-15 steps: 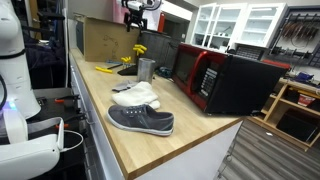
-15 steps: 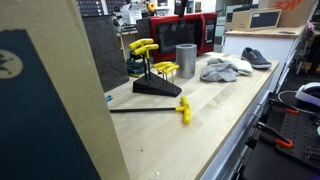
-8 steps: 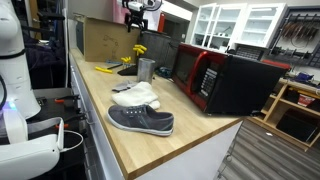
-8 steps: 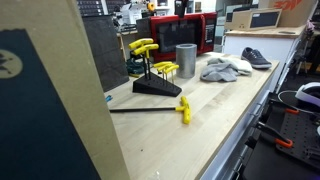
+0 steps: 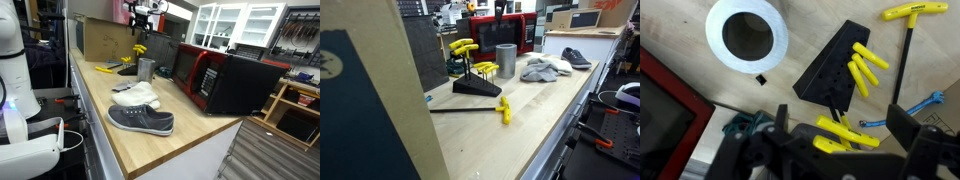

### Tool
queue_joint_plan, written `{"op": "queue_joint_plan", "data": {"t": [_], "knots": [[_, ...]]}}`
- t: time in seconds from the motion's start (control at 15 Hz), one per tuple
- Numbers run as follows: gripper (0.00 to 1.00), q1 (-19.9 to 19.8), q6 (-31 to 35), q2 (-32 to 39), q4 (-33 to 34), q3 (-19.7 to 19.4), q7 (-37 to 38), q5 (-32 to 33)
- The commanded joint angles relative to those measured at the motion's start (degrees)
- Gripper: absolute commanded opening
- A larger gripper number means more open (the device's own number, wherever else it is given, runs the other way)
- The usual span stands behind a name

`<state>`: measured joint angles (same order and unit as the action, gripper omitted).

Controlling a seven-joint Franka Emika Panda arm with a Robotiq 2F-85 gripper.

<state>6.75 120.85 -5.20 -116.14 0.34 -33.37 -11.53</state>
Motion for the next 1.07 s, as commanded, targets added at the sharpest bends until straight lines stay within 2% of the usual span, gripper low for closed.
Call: {"op": "queue_joint_plan", "data": {"t": [0.0,0.13,0.2,0.73,1.0], "knots": [[1.00,-1.00,-0.70,3.82,4.39,0.24,-6.65,0.06],[1.00,-1.56,-2.31,5.41,6.49,0.22,-10.97,-1.49],[1.00,-1.58,-0.36,3.19,3.06,0.86,-7.18,-0.20],[1.00,-1.90,0.03,6.73,6.59,1.46,-9.88,-0.37],[1.00,-1.45,0.39,10.33,9.75,3.03,-11.00,2.72]]}}
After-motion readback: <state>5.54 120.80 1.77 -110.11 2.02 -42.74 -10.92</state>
